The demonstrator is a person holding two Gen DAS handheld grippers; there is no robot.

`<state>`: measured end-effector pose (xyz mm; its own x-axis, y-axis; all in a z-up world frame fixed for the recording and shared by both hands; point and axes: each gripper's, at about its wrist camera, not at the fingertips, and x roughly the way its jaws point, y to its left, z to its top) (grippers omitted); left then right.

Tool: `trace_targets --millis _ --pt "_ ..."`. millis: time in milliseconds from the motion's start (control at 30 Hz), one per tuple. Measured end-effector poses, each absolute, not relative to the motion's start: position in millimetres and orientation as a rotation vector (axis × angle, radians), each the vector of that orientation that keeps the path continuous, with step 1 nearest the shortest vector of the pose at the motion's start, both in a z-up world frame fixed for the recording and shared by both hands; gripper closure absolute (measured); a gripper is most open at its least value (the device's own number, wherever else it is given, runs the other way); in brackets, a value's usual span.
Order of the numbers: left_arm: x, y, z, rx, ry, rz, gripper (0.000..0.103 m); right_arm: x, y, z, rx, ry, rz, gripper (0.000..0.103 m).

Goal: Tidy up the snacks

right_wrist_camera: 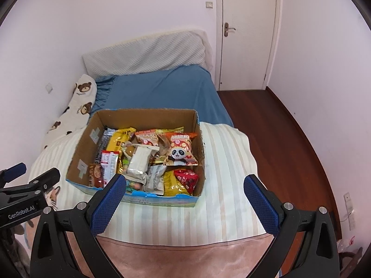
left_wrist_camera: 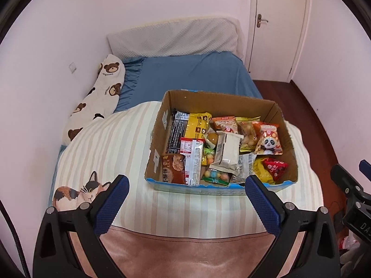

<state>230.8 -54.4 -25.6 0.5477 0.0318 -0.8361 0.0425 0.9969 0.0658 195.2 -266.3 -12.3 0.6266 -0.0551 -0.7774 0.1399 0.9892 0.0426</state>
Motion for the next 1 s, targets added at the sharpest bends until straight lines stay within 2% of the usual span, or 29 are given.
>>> trace_targets --millis 400,1000 --pt "242 -58 -55 0.091 1.054 -0.018 0.001 210 -270 -36 0.108 0.931 -0.134 0.000" --pt "238 -58 -51 0.094 1.045 -0.030 0.001 208 -264 -34 0.087 0.926 -0.122 0.000"
